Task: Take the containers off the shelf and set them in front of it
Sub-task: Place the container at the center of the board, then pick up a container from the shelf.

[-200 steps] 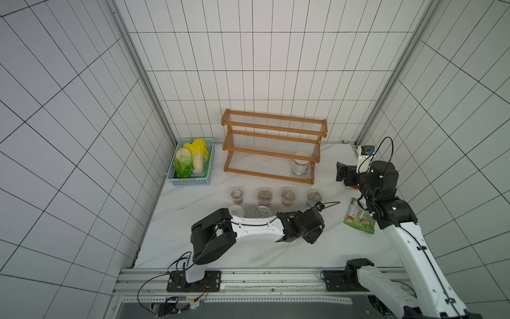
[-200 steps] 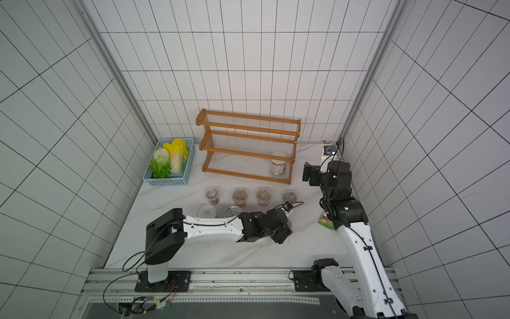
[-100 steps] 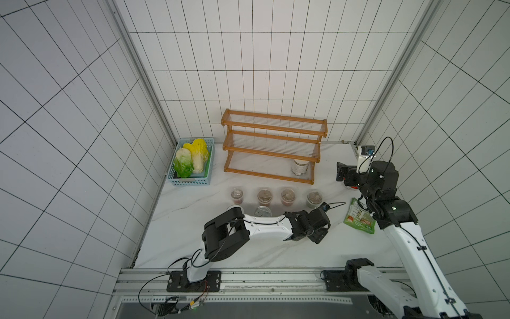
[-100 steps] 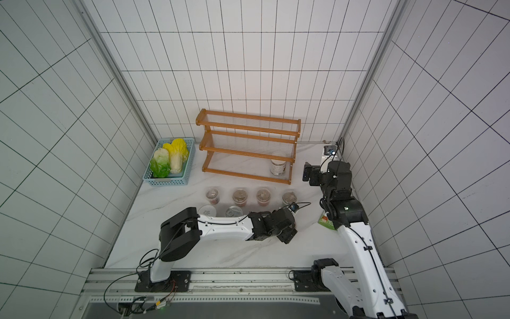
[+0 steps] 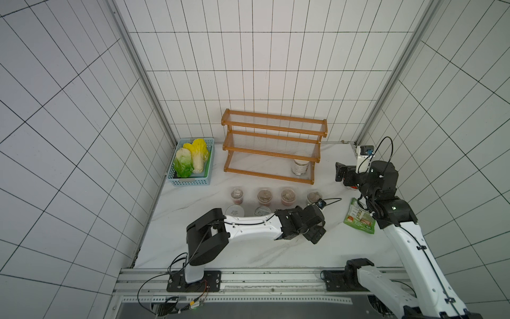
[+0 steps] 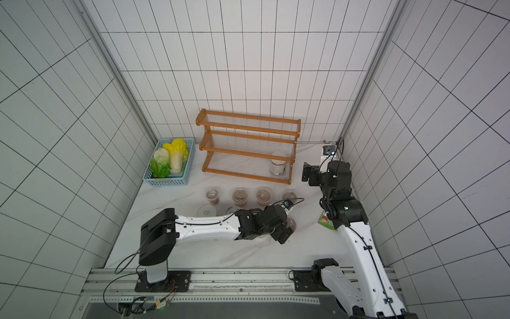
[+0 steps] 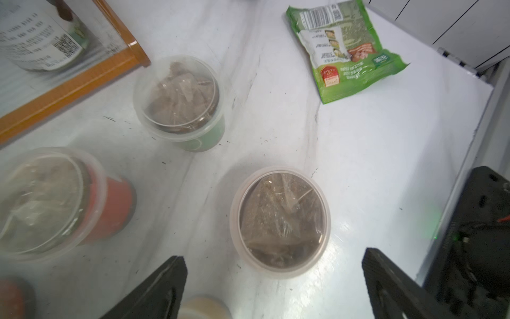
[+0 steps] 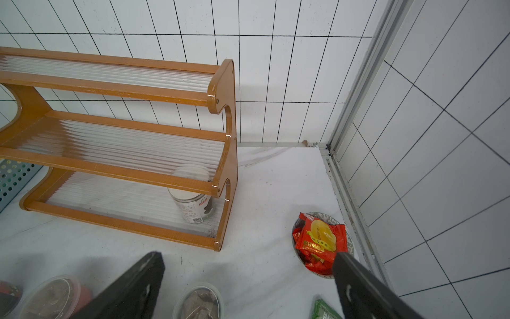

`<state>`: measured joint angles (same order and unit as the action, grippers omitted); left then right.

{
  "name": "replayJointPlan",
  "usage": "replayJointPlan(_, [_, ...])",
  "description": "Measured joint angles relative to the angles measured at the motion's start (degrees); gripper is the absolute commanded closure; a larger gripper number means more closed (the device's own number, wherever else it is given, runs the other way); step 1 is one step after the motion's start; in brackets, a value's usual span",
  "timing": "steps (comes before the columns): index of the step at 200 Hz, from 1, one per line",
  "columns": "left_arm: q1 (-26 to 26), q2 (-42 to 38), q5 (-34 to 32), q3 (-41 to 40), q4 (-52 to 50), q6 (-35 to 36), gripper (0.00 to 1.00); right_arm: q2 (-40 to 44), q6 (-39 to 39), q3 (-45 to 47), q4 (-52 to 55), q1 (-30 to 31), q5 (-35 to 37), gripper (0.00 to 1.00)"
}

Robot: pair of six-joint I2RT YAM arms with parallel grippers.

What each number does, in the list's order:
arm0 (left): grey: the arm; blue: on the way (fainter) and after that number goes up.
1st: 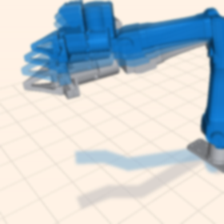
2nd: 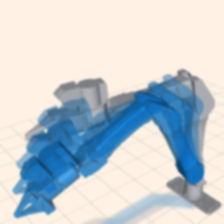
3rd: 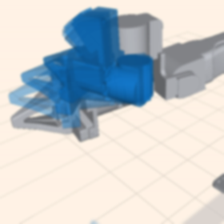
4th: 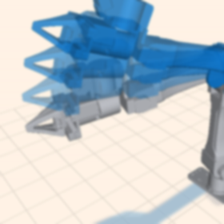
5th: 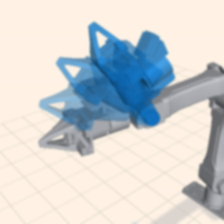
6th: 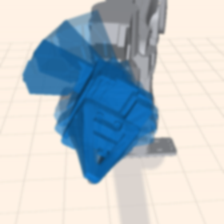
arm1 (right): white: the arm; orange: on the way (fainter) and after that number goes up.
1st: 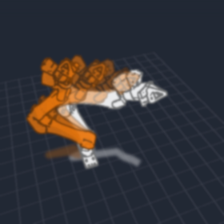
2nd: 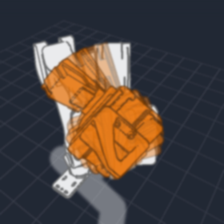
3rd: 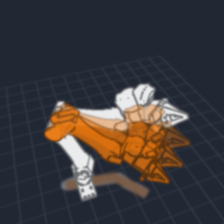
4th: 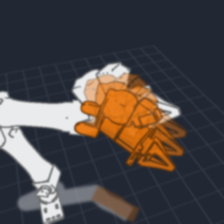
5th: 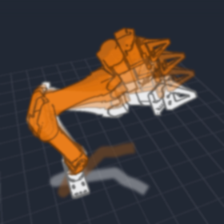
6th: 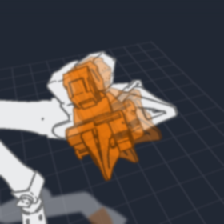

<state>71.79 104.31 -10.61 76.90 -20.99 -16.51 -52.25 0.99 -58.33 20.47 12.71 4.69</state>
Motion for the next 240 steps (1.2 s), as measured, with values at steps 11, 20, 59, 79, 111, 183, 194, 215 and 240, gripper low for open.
replayJointPlan(11, [0.0, -4.1, 0.1, -1.8, -0.3, 0.0, 0.02, -0.2, 0.1, 0.0, 0.0, 0.0, -0.8, 0.01])
replayJointPlan(20, [-0.1, -7.5, 0.2, -3.6, -0.6, -0.1, 0.02, -0.4, 0.2, 0.0, 0.0, 0.0, -1.5, 0.01])
replayJointPlan(59, [-4.1, -22.4, 1.7, -13.7, -3.8, -0.6, 0.02, -2.3, 3.0, 0.0, -0.1, 0.1, -8.0, 0.01])
replayJointPlan(79, [-10.5, -28.2, 2.6, -17.9, -6.1, -0.4, 0.02, -4.9, 4.7, 0.0, -0.1, 2.5, -10.5, 0.01])
replayJointPlan(111, [-23.4, -35.8, 4.8, -23.2, -7.6, 0.5, 0.01, -11.0, 7.9, 0.0, -1.1, 10.0, -10.5, 0.01])
replayJointPlan(183, [-33.0, -39.7, 8.5, -26.4, -6.6, 0.0, 0.02, -29.2, 17.8, 1.2, -14.3, 17.9, -1.3, 0.01])
replayJointPlan(194, [-33.5, -39.7, 9.0, -26.9, -6.6, -0.4, 0.02, -32.4, 18.2, 1.2, -17.2, 18.1, 0.8, 0.01])
replayJointPlan(215, [-34.6, -39.7, 9.6, -28.0, -6.6, -0.9, 0.02, -38.7, 18.1, 0.5, -20.8, 18.0, 4.3, 0.01])
replayJointPlan(240, [-35.6, -39.7, 10.4, -28.5, -6.6, -1.3, 0.02, -45.5, 17.1, -1.7, -23.3, 17.2, 7.8, 0.01])
